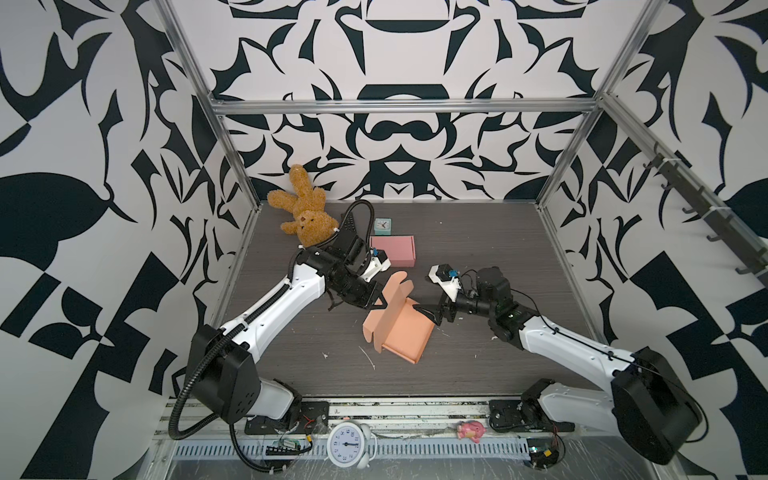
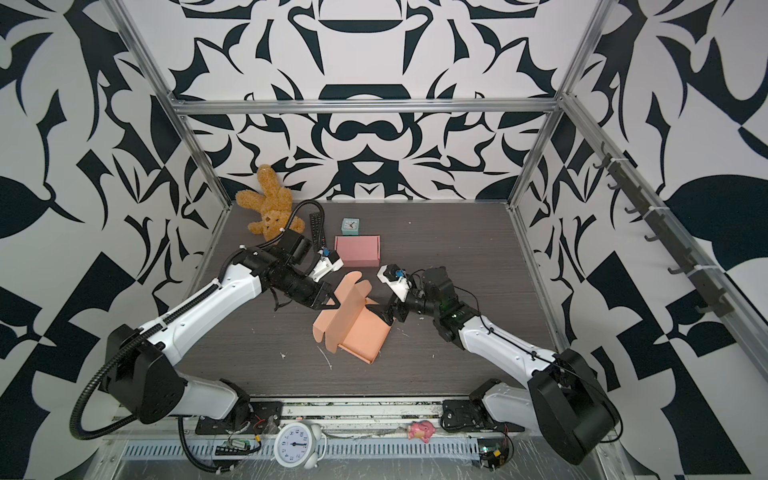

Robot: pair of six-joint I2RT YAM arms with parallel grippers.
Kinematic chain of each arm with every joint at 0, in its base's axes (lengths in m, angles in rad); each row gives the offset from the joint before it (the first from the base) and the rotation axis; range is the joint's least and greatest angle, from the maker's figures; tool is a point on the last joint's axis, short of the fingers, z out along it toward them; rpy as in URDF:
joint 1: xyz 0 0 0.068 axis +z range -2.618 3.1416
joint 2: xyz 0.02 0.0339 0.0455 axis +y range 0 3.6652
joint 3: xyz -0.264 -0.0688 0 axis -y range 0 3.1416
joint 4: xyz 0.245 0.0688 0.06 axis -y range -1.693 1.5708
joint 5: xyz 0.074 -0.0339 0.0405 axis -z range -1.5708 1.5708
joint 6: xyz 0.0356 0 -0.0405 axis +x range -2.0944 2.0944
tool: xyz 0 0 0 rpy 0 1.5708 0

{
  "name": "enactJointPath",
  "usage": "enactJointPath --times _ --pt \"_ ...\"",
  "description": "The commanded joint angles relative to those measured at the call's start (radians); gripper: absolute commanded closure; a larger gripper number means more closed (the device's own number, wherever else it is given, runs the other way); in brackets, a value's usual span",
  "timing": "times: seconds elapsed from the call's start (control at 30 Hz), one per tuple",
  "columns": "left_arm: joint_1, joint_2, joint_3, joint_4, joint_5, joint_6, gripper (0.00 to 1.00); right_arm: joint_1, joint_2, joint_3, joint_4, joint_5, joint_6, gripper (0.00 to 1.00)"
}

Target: Fold the paper box

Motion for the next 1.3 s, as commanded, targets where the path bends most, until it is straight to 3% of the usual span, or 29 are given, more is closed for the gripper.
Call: enactJointPath --times 0.0,0.27,0.6,0.83,1.07,1.27 --pt "-0.003 0.012 0.035 -0.056 0.004 0.033 0.95 -0.051 0.059 0.074 0.028 -0.11 -0.062 0.06" --pt "-0.004 0.018 0.046 -0.076 -0.015 0.047 0.94 -0.076 0.216 0.182 0.025 -0.278 -0.101 0.09" --pt "-0.003 0.029 0.054 -0.078 -0.018 0.051 0.93 -0.054 0.318 0.263 -0.012 -0.299 -0.146 0.14" --pt "-0.004 0.027 0.057 -0.078 -0.027 0.056 0.93 -0.002 0.36 0.311 -0.097 -0.28 -0.205 0.28" --pt "-0.003 0.028 0.058 -0.078 -0.044 0.059 0.93 0.001 0.346 0.3 -0.097 -0.253 -0.221 0.61" --pt "-0.003 0.028 0.058 -0.077 -0.057 0.061 0.93 0.002 0.339 0.294 -0.1 -0.235 -0.23 0.78"
